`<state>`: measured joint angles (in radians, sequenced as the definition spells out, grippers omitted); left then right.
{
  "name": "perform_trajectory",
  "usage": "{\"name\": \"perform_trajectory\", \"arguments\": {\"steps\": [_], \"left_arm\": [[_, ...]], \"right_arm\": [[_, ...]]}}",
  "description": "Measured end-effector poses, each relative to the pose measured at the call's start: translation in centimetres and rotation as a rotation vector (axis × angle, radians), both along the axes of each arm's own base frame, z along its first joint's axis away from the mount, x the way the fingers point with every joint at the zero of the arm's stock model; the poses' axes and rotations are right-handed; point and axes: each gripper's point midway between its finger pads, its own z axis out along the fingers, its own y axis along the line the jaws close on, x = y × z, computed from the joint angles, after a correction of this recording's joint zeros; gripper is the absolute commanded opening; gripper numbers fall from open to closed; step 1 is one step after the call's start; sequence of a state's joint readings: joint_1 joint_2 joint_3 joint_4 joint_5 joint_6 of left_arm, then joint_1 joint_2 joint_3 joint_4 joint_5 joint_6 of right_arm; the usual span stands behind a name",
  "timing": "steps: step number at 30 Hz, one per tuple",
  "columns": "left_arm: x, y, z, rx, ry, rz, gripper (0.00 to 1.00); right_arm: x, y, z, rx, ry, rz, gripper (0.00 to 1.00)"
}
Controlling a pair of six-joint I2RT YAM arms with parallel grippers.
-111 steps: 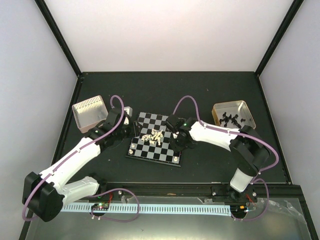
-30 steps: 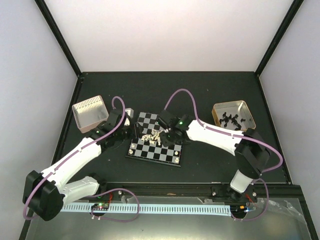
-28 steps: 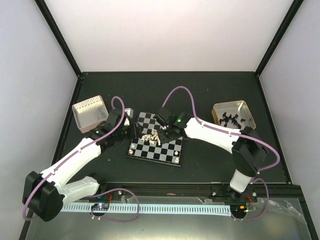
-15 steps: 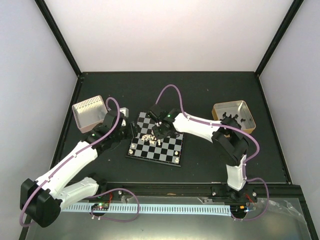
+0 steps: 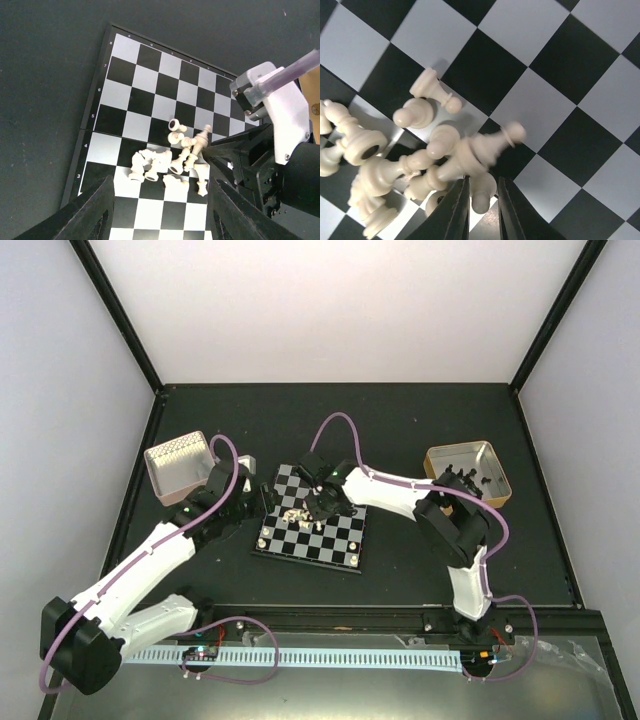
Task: Set up the chess pieces on the board
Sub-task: Pick up the chess piece from the chessboard, then place the chess piece on the chessboard.
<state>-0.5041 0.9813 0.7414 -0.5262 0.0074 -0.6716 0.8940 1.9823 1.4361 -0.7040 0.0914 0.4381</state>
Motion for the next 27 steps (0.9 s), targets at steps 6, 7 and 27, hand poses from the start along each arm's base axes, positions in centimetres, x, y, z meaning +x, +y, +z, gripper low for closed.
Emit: {"name": "perform_trajectory", "arguments": {"steps": [6, 7, 27], "left_arm": [[0.0, 0.0, 0.0, -0.006, 0.004, 0.007, 0.53], [0.0, 0.0, -0.1, -0.007, 0.005, 0.008, 0.53], [-1.0, 0.3, -1.4, -0.023, 0.019, 0.011, 0.53]], "right_arm": [[-0.2, -0.5, -0.9, -0.024, 0.007, 0.019, 0.08], [-0.1, -0.5, -0.8, -0.023, 0.004, 0.02, 0.07], [-6.7, -5.0, 0.3, -0.01, 0.082, 0.074, 0.07]]}}
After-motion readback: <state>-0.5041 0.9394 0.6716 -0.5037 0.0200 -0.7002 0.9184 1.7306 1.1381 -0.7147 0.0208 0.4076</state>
